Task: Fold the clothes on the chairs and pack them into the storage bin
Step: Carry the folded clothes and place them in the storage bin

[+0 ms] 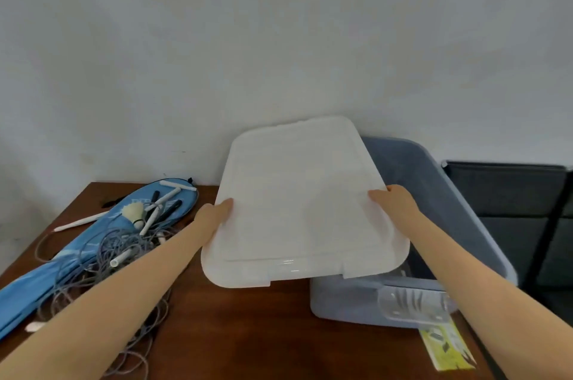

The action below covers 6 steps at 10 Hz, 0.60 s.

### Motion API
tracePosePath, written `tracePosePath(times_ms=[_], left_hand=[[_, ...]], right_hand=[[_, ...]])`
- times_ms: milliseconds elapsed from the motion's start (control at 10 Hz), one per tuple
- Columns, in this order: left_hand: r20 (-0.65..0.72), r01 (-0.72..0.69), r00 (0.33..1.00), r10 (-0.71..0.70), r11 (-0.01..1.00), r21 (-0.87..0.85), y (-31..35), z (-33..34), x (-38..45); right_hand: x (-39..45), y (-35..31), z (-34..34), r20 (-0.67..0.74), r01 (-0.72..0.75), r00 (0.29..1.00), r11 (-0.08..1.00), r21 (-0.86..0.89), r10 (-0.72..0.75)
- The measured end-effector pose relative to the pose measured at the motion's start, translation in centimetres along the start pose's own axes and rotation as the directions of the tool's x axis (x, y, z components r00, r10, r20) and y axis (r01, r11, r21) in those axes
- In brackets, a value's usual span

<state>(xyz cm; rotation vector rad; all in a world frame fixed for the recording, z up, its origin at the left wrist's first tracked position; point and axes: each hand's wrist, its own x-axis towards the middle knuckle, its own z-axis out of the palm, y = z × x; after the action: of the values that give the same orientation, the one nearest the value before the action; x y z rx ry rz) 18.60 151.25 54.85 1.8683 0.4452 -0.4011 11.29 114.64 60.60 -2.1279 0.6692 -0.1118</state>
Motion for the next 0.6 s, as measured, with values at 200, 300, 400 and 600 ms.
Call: tracePosePath(times_ms=[200,300,400,600], left_hand=[[-0.028,-0.06,0.998,0.061,0.997,0.042,3.3,8.4,-7.0],[-0.033,-0.081,0.996,0.081,0.997,0.006,4.4,12.2,-9.7],[-0.053,-0.091,0.994,0.091,0.996,0.005,5.2,14.7,-12.0],[-0.114,-0.119,0.985,0.131,0.987,0.109,7.5,18.5,-16.0]], right_hand=[[1.6,5.1,-6.9,0.002,-0.021,1.0,0.999,-0.043,0.021],[2.1,7.4,-9.9,-0.032,-0.048,0.998,0.992,-0.118,0.045],[2.7,9.0,-11.9,-0.074,-0.106,0.993,0.955,-0.277,0.089],[3.5,13.0,-14.6,-0.005,-0.112,0.994,0.993,-0.038,0.111]])
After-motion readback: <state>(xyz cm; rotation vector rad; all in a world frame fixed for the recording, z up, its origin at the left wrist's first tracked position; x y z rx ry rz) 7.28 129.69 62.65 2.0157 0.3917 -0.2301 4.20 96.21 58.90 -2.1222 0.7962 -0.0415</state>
